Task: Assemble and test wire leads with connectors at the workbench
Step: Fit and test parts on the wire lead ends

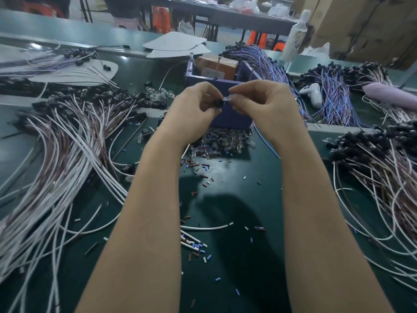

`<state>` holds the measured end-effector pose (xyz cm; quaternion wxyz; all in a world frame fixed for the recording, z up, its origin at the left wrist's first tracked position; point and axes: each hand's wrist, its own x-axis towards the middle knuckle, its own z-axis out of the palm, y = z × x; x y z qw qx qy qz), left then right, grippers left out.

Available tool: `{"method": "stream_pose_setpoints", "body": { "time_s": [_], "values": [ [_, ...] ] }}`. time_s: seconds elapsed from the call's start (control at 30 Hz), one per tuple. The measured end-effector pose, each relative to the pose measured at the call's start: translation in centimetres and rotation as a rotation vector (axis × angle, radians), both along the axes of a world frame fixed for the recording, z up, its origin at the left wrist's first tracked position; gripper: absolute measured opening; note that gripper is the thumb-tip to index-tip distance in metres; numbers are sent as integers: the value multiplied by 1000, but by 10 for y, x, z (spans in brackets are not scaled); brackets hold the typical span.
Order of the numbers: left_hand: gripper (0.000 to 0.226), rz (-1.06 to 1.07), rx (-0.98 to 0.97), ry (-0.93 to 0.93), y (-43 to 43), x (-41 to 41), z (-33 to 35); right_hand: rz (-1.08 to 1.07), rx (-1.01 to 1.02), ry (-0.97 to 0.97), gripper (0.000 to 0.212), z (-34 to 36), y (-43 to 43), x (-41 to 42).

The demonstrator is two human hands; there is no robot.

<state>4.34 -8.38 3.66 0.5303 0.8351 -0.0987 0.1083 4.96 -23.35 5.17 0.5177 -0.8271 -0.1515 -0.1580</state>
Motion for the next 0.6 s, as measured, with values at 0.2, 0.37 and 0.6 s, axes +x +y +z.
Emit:
{"method": "stream_pose_setpoints", "body": {
  "time_s": [0.2, 0.37, 0.6],
  "values": [
    [18, -6, 57, 2, -2, 2, 0, -64, -160, -44, 11, 2, 4, 1],
    [14, -1, 124, -22, -2, 2, 0, -121, -295, -82, 10, 6, 4, 0],
    [14, -7, 216, -62, -3, 2, 0, -132, -349, -43, 12, 6, 4, -1]
  ]
}}
